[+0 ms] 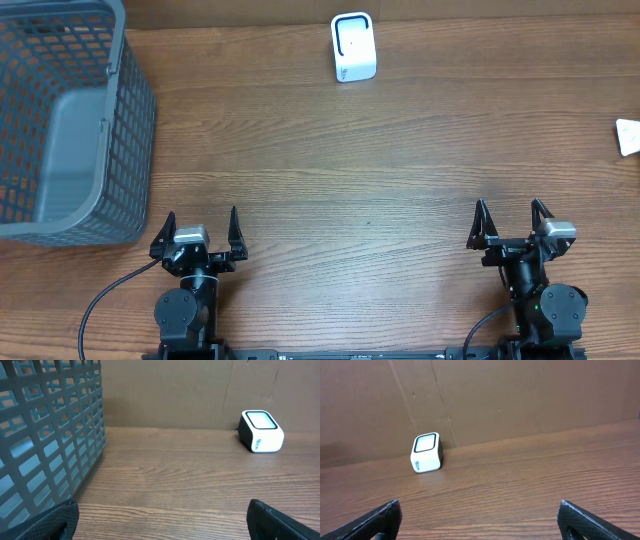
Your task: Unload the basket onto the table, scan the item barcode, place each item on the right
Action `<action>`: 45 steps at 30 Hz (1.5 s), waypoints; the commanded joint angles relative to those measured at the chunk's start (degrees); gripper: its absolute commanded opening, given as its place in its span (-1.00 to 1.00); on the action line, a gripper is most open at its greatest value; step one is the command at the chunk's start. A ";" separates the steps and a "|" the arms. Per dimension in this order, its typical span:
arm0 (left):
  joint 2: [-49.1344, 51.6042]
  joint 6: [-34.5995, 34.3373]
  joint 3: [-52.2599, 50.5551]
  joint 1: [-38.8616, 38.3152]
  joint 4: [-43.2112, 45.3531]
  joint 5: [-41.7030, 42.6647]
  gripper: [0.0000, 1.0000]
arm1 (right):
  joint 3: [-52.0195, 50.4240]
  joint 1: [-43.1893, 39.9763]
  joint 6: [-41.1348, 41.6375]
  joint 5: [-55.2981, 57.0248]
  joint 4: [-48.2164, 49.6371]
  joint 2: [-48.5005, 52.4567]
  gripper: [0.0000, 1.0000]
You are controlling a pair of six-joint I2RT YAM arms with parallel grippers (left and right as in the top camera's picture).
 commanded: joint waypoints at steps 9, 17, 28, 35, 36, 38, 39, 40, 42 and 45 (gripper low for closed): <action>-0.66 1.11 -0.24 0.31 0.13 0.35 0.99 | -0.57 -0.11 -0.22 0.70 0.37 -0.57 1.00; -0.66 1.09 -0.24 0.31 0.13 0.35 1.00 | -0.57 -0.11 -0.22 0.70 0.37 -0.57 1.00; -0.66 1.11 -0.24 0.31 0.13 0.35 1.00 | -0.57 -0.11 -0.24 0.87 0.35 -0.57 1.00; -0.66 1.09 -0.24 0.31 0.13 0.35 1.00 | -0.57 -0.11 -4.13 0.92 0.31 -0.57 1.00; -0.66 1.11 -0.24 0.31 0.13 0.35 1.00 | -0.57 -0.11 -4.85 0.92 0.31 -0.57 1.00; -0.66 1.11 -0.24 0.31 0.13 0.35 1.00 | -0.57 -0.11 -5.55 0.92 0.28 -0.57 1.00; -0.66 1.11 -0.24 0.31 0.13 0.35 0.99 | -0.57 -0.11 -5.57 0.90 0.28 -0.57 1.00; -0.66 1.11 -0.24 0.31 0.13 0.35 1.00 | -0.57 -0.11 -5.57 0.90 0.28 -0.57 1.00; -0.66 1.11 -0.24 0.31 0.13 0.35 1.00 | -0.57 -0.11 -5.57 0.90 0.28 -0.57 1.00; -0.66 1.09 -0.24 0.31 0.13 0.35 0.99 | -0.57 -0.11 -5.57 0.92 0.28 -0.57 1.00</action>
